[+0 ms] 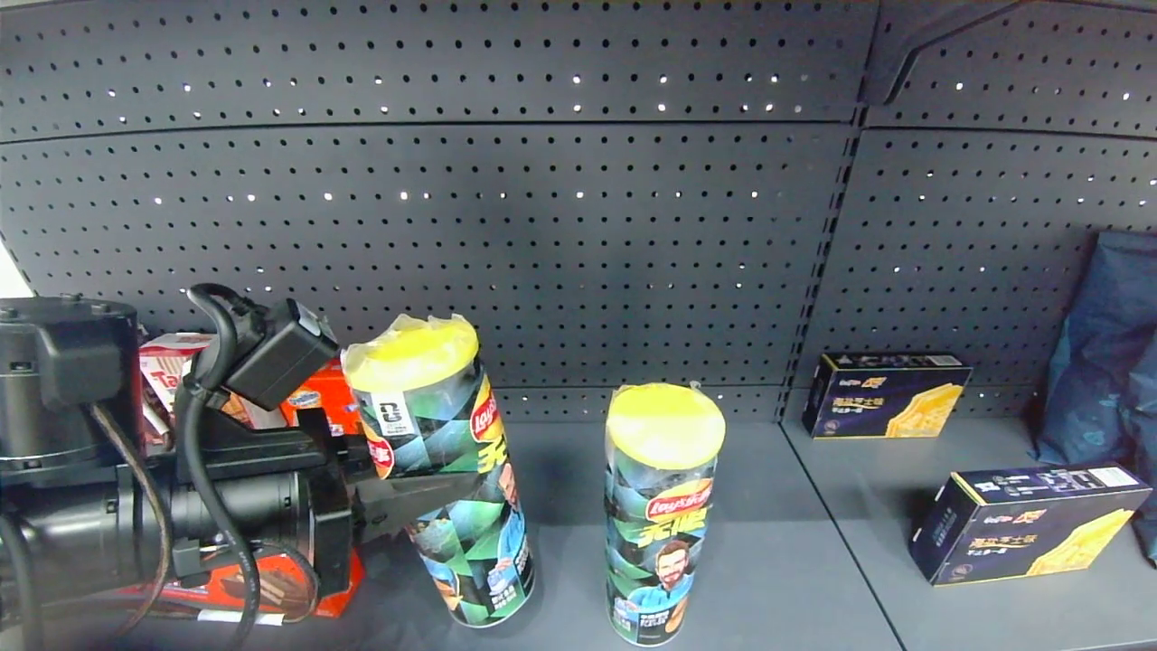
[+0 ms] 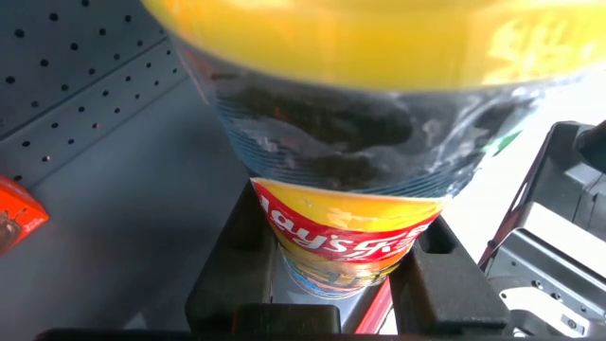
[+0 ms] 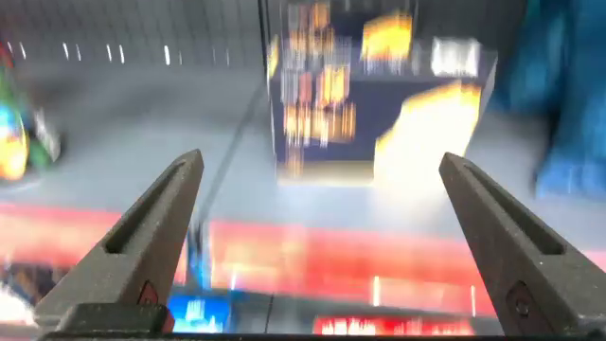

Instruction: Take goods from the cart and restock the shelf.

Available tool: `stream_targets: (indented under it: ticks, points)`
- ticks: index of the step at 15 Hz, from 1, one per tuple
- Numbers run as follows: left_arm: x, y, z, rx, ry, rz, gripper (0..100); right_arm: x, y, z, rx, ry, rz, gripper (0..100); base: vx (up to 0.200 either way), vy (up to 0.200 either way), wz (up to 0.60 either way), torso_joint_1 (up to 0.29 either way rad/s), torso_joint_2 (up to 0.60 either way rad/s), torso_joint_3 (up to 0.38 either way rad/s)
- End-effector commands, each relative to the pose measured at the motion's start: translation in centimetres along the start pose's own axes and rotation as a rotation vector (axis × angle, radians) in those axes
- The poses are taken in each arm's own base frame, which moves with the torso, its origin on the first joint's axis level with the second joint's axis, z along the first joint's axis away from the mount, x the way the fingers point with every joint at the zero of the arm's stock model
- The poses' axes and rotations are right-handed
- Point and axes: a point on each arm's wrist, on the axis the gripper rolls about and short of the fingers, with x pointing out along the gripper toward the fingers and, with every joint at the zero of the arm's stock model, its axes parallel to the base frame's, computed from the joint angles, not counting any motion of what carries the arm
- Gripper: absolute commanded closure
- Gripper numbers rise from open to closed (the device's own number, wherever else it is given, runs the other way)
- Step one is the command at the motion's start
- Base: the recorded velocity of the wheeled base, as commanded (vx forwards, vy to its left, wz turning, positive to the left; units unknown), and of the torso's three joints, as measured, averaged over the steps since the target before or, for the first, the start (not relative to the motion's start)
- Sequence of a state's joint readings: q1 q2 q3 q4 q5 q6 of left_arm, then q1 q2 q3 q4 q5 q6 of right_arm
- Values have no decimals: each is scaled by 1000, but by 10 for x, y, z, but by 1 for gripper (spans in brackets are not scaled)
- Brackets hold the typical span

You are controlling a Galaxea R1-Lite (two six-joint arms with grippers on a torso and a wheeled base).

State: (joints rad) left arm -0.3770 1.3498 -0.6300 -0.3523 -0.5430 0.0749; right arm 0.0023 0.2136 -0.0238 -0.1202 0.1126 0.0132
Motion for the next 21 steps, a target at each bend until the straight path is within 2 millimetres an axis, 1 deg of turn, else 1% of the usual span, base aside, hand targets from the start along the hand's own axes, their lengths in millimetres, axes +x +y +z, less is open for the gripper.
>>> stream_targets:
  ticks: [1, 2, 5, 10, 12, 13, 14, 15, 16, 17, 18, 19, 21]
  points:
    - [-3, -2, 3, 8, -13, 1, 100, -18, 0, -18, -4, -89, -83, 0, 0, 0, 0, 0, 0, 0]
    - [-3, -1, 3, 9, -16, 2, 100, -16, -1, -23, 0, -73, -121, 0, 0, 0, 0, 0, 0, 0]
    - [-3, -2, 5, 12, -20, 0, 100, -16, -1, -23, -7, -69, -123, 0, 0, 0, 0, 0, 0, 0]
    - [-9, -4, 3, 10, -27, 23, 100, -16, -1, -23, -9, -69, -122, 0, 0, 0, 0, 0, 0, 0]
    - [-10, -3, 10, 26, -48, 37, 100, -16, -1, -23, -9, -69, -120, 0, 0, 0, 0, 0, 0, 0]
    - [-10, -3, 10, 26, -48, 37, 100, -16, -1, -23, -9, -69, -120, 0, 0, 0, 0, 0, 0, 0]
    - [-6, 0, 13, 39, -42, 63, 100, -16, -1, -23, -9, -69, -120, 0, 0, 0, 0, 0, 0, 0]
    - [-3, 3, 13, 45, -31, 102, 100, -16, -1, -23, -9, -69, -120, 0, 0, 0, 0, 0, 0, 0]
    - [10, 10, 16, 68, -10, 184, 100, -16, -1, -23, -9, -69, -120, 0, 0, 0, 0, 0, 0, 0]
    - [19, 14, 20, 69, -9, 177, 100, -16, -1, -23, -9, -69, -120, 0, 0, 0, 0, 0, 0, 0]
    - [28, 15, 35, 91, -35, 162, 100, -16, -1, -23, -9, -69, -120, 0, 0, 0, 0, 0, 0, 0]
    - [35, 18, 42, 95, -40, 161, 100, -16, -1, -23, -9, -69, -122, 0, 0, 0, 0, 0, 0, 0]
    - [49, 25, 44, 95, -32, 167, 100, -16, -1, -23, -9, -69, -120, 0, 0, 0, 0, 0, 0, 0]
